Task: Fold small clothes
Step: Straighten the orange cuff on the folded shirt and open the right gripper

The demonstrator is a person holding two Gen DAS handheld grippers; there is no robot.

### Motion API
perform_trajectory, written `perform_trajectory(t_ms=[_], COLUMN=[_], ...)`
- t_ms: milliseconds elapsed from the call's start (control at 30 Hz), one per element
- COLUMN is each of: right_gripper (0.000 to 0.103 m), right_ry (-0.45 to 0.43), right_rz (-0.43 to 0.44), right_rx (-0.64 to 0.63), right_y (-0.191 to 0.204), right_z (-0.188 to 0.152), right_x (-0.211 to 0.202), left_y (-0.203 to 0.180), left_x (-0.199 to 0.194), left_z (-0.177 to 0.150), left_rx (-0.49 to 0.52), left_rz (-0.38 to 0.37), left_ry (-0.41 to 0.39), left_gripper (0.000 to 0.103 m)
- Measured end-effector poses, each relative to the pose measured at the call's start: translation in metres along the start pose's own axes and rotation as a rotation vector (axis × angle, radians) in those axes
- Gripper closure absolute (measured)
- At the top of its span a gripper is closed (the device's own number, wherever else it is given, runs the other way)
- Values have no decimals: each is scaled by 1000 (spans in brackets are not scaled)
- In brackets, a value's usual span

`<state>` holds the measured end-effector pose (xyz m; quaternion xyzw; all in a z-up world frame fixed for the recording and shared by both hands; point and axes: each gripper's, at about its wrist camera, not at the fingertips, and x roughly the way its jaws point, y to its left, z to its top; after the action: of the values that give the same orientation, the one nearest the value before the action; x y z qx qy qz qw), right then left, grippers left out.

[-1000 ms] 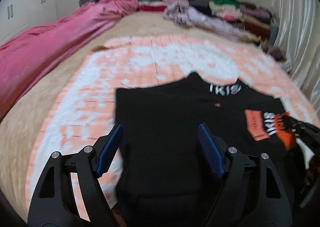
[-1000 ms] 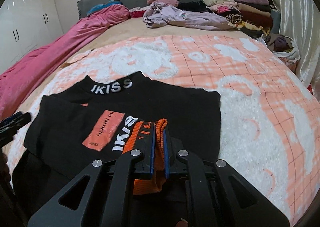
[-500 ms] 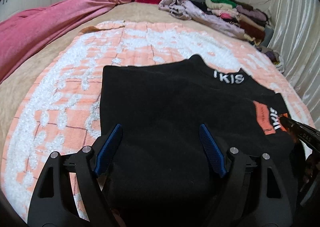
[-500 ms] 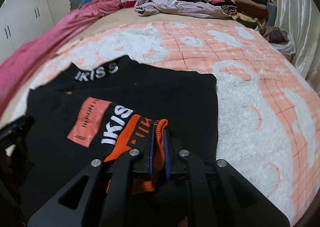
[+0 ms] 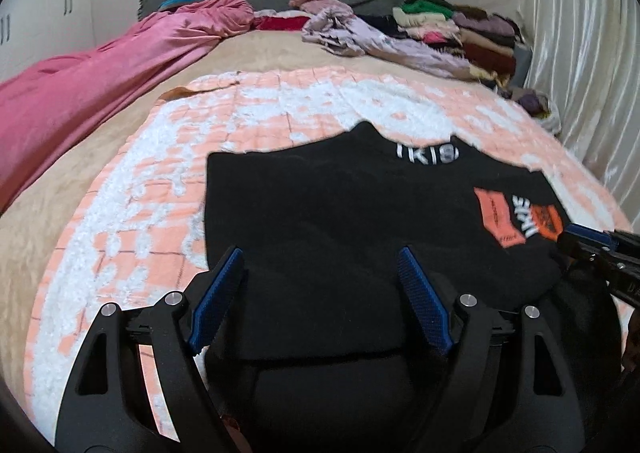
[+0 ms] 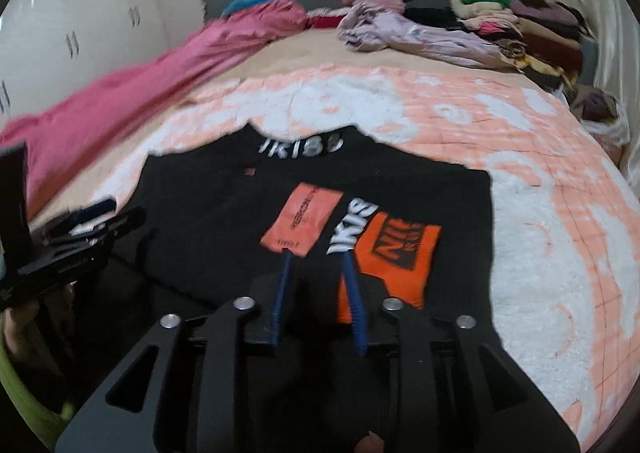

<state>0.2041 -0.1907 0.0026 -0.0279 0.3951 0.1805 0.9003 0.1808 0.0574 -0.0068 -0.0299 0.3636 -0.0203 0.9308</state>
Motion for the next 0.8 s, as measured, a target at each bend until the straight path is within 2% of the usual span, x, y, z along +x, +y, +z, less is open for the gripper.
perform_trajectory(t_ms=[100,233,467,567,600,633,800], right_gripper=[78,78,74,71,65,61,53], right_ry=[74,72,48,17,3,-11,-24], right_rz=[-85,-24,-32,-16,-17,-25,-75], right_rx=[-24,54,65,91,96,101,138], right_y=[-3,-19,-12,-15,-16,-18,-39], right_z=[-12,-20,-18,-14,-12,-9,11], right_x=[20,24,15,4,0,-3,4], left_y=[-5,-7,-5,-5,-5,-5,-5], left_x=[9,13,6,1,0,-1,-1], left_z=[-5,-6,-5,-5,-5,-5,-5], left_rx=[32,42,28,27,28,28,29], left_rz=[14,22,-2,-9,-9,-9,-6], left_ry=[42,55,36,26,24,21,20], left_gripper=[30,28,27,27,27,27,27])
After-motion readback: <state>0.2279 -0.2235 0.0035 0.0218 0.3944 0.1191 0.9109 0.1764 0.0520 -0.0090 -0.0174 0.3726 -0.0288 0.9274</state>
